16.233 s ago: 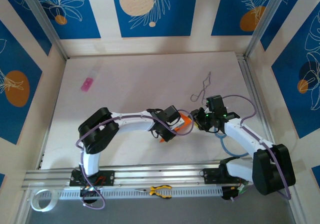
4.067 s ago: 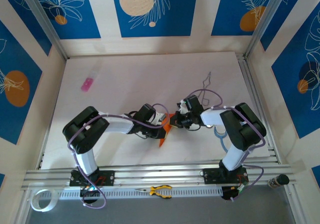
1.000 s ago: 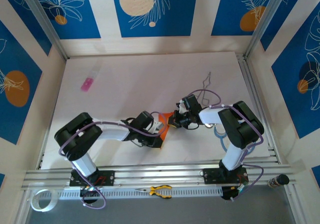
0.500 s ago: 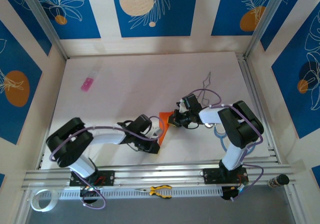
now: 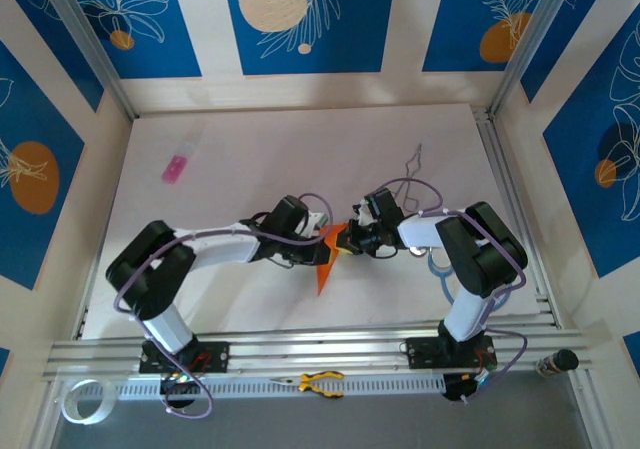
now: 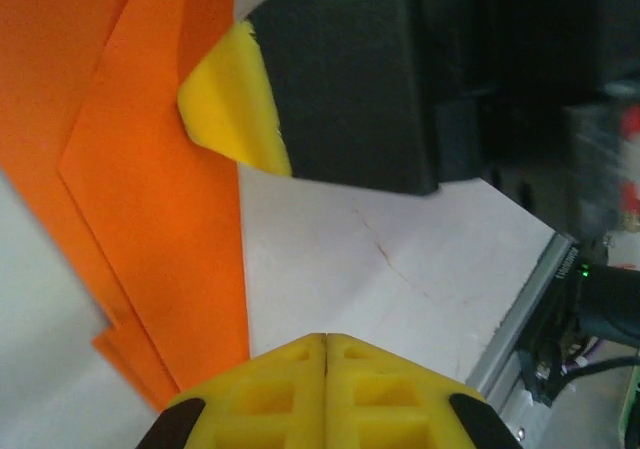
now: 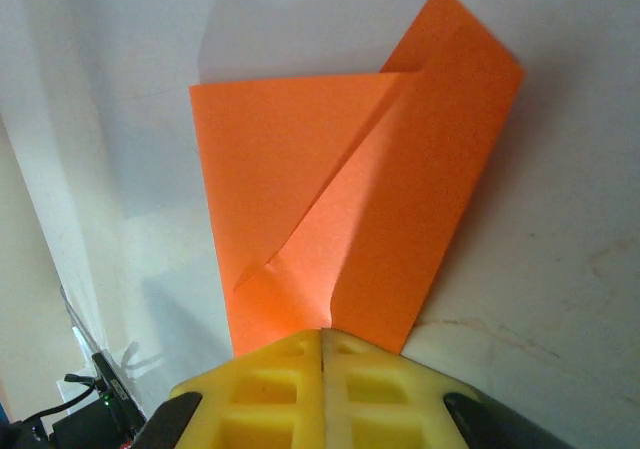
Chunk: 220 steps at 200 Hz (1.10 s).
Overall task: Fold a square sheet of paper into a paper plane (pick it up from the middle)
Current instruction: Fold the wing for the fifth time at the center of the table.
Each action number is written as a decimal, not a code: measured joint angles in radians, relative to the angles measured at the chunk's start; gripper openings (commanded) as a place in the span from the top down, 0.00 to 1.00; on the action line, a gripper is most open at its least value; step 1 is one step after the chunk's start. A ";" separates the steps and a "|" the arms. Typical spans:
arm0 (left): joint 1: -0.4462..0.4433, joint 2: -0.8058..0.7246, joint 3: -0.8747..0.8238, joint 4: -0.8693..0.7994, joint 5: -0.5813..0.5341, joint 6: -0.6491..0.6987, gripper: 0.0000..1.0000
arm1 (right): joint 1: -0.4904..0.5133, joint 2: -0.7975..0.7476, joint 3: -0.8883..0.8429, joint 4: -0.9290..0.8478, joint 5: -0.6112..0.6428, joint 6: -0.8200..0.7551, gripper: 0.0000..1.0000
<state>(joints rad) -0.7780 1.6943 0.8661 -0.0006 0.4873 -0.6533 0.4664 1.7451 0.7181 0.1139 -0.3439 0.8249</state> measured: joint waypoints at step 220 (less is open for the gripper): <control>-0.001 0.069 -0.091 0.139 -0.047 -0.003 1.00 | 0.089 -0.028 -0.011 -0.035 0.014 -0.008 0.97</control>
<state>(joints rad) -0.7788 1.7634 0.7750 0.1387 0.4404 -0.6567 0.5549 1.7168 0.7074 0.0784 -0.3294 0.8169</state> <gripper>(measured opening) 0.063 0.056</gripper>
